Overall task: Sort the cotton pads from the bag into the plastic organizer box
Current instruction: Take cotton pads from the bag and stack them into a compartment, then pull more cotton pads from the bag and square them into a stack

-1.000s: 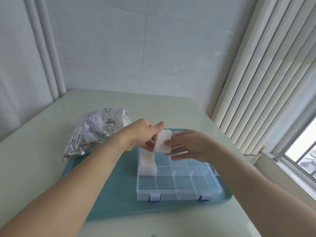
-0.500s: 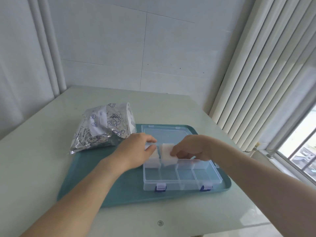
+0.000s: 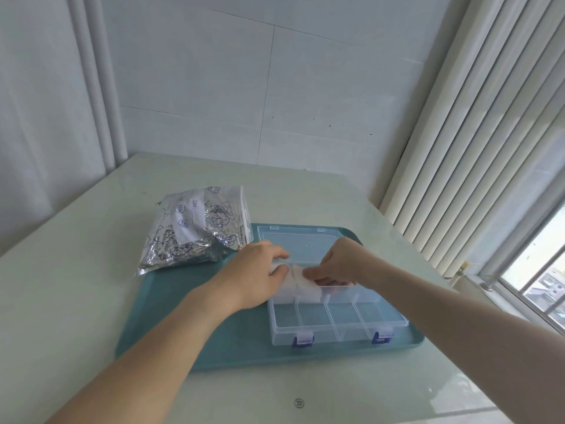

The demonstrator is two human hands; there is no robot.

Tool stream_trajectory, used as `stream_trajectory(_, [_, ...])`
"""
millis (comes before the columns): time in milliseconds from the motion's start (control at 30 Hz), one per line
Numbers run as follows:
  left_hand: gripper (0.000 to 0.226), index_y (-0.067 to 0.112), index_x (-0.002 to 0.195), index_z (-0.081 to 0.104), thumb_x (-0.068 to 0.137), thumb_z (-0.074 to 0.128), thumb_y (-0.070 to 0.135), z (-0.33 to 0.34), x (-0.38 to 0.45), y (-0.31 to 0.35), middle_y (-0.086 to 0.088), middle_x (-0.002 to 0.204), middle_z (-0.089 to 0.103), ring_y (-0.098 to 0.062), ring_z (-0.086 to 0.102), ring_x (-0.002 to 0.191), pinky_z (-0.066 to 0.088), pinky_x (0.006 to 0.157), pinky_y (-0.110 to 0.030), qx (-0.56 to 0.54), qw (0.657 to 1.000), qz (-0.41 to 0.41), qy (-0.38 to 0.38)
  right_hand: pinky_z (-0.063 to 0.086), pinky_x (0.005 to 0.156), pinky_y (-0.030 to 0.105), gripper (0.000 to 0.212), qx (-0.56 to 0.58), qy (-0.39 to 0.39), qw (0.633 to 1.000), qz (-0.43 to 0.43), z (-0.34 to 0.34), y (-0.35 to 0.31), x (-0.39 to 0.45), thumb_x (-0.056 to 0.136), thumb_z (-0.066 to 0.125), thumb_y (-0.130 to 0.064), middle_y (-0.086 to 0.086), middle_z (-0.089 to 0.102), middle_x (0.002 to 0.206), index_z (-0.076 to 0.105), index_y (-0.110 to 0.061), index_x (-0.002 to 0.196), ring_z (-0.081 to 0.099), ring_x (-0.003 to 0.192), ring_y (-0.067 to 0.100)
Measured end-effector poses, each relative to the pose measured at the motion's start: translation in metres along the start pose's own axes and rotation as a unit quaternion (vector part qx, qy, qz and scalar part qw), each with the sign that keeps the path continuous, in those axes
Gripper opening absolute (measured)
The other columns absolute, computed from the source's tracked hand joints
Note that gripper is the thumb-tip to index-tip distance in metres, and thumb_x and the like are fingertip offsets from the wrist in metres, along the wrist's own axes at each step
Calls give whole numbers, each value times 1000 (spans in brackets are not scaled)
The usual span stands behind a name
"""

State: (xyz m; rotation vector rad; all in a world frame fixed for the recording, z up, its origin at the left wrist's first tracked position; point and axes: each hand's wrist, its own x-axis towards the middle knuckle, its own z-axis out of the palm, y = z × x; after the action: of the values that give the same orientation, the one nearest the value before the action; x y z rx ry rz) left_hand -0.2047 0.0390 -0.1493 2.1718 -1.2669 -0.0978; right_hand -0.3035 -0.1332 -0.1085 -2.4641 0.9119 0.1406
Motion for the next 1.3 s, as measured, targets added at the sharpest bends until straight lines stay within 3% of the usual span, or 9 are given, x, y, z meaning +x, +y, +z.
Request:
stream_trajectory(167, [30, 19, 125, 64, 99, 54, 30, -2, -1, -1, 5, 124, 60, -6, 51, 82, 35, 83, -18, -23, 999, 7, 34, 48, 56, 18, 13, 16, 85, 990, -113, -8, -1, -6, 77, 82, -30, -7, 72, 61, 76, -22, 70, 61, 52, 3])
stream_trajectory(333, [15, 16, 92, 72, 96, 58, 15, -9, -3, 6, 7, 93, 67, 10, 53, 63, 35, 64, -5, -89, 981, 58, 163, 45, 60, 9, 11, -5, 26, 985, -173, 7, -6, -14, 78, 83, -23, -17, 69, 72, 81, -25, 89, 61, 64, -4])
stream_trajectory(467, [18, 18, 82, 70, 93, 58, 13, -28, -5, 5, 12, 79, 66, -8, 53, 47, 38, 53, -14, -162, 941, 59, 292, 47, 64, 12, 14, -23, 6, 984, -177, 3, -9, -16, 80, 82, -22, -19, 68, 73, 81, -22, 94, 61, 67, -2])
stream_trajectory(567, [18, 17, 80, 70, 92, 59, 9, -49, -1, -6, 11, 75, 66, -11, 57, 56, 45, 58, -23, -149, 925, 30, 349, 42, 56, 5, 17, -37, 0, 983, -178, -11, -15, -17, 81, 82, -19, -18, 68, 72, 80, -22, 97, 60, 57, -8])
stream_trajectory(733, [19, 15, 78, 69, 87, 52, 18, -61, 2, -23, 6, 80, 66, -13, 60, 70, 49, 68, -30, -71, 935, 38, 345, 53, 58, 17, 10, 16, 5, 982, -189, -17, -30, -11, 90, 71, -15, 0, 77, 76, 78, -17, 97, 67, 57, 9])
stream_trajectory(867, [18, 13, 80, 68, 85, 52, 16, -59, 1, -52, 1, 85, 61, -20, 57, 85, 40, 79, -24, -27, 937, 26, 346, 50, 62, 12, 16, -64, -81, 973, -206, -7, -45, -8, 82, 81, -22, -6, 77, 81, 78, -20, 98, 68, 58, 4])
stream_trajectory(967, [18, 14, 85, 69, 81, 53, 20, -57, 3, -66, 4, 92, 54, -25, 54, 94, 45, 89, -41, -1, 940, -12, 341, 47, 61, 12, 16, -115, -76, 968, -208, 1, -49, -6, 79, 82, -24, -5, 77, 79, 78, -23, 95, 67, 58, 2])
stream_trajectory(1167, [14, 14, 79, 67, 78, 54, 18, -60, 3, -67, -3, 88, 60, -29, 53, 96, 46, 84, -43, 17, 927, -18, 375, 48, 76, 15, 22, -197, -40, 953, -229, 10, -56, -11, 85, 77, -28, -8, 76, 99, 78, -24, 106, 64, 75, 5])
stream_trajectory(1300, [20, 14, 81, 68, 79, 51, 24, -61, 3, -71, -4, 87, 61, -33, 53, 96, 45, 85, -43, 23, 921, -44, 387, 49, 70, 16, 21, -189, -82, 960, -189, 4, -63, -12, 83, 78, -31, -6, 78, 85, 79, -27, 104, 72, 72, 12])
